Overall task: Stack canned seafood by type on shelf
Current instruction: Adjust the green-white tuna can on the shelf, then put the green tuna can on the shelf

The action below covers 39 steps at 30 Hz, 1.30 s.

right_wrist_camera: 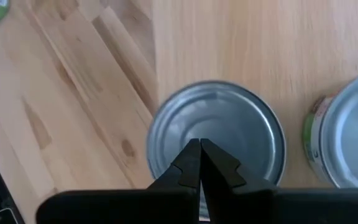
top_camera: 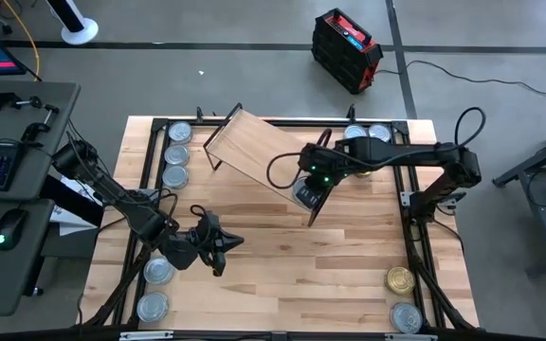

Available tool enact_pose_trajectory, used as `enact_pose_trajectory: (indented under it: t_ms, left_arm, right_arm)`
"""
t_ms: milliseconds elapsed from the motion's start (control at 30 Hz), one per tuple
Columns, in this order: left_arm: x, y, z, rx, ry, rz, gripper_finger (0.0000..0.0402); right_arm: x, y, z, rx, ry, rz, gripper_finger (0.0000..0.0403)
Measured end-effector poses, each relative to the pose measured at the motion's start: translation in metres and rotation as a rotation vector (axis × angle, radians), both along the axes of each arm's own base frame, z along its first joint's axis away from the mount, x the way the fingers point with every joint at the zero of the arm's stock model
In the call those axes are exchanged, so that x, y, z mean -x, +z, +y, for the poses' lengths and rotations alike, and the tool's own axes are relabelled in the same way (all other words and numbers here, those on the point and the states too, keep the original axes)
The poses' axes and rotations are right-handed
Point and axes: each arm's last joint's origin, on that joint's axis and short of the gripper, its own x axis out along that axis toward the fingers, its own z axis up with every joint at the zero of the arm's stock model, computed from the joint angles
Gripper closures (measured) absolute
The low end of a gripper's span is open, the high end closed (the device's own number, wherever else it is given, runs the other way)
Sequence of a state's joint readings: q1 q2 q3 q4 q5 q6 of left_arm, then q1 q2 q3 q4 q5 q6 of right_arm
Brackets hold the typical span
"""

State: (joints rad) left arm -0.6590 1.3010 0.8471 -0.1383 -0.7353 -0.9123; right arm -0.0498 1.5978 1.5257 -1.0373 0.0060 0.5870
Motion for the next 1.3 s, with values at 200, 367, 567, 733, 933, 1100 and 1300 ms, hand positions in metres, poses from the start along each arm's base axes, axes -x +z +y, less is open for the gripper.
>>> enact_pose_trajectory:
  t_ms: [200, 367, 567, 733, 933, 1100, 1300]
  left_arm:
    - [0.000, 0.000, 0.000, 0.000, 0.000, 0.000, 0.0401]
    - [0.000, 0.000, 0.000, -0.012, -0.006, 0.002, 0.0401]
    - [0.000, 0.000, 0.000, -0.016, -0.008, 0.003, 0.0401]
    - [0.000, 0.000, 0.000, -0.025, -0.013, 0.004, 0.0401]
    - [0.000, 0.000, 0.000, -0.044, -0.023, 0.008, 0.0401]
    - [0.000, 0.000, -0.001, -0.020, -0.067, 0.024, 0.0401]
    - [-0.002, 0.000, 0.000, -0.044, -0.100, 0.029, 0.0401]
  right_arm:
    - [0.003, -0.012, 0.000, -0.016, -0.014, 0.046, 0.0403]
    - [0.004, -0.013, -0.001, 0.020, -0.030, 0.063, 0.0403]
    - [0.006, -0.013, -0.003, 0.051, -0.045, 0.080, 0.0403]
    - [0.005, -0.007, -0.003, 0.056, -0.047, 0.024, 0.0403]
    - [0.029, 0.022, -0.001, 0.124, -0.094, -0.072, 0.0403]
    - [0.062, 0.046, 0.009, 0.225, -0.205, -0.132, 0.0403]
    - [0.117, 0.024, 0.006, 0.251, -0.464, -0.099, 0.0403]
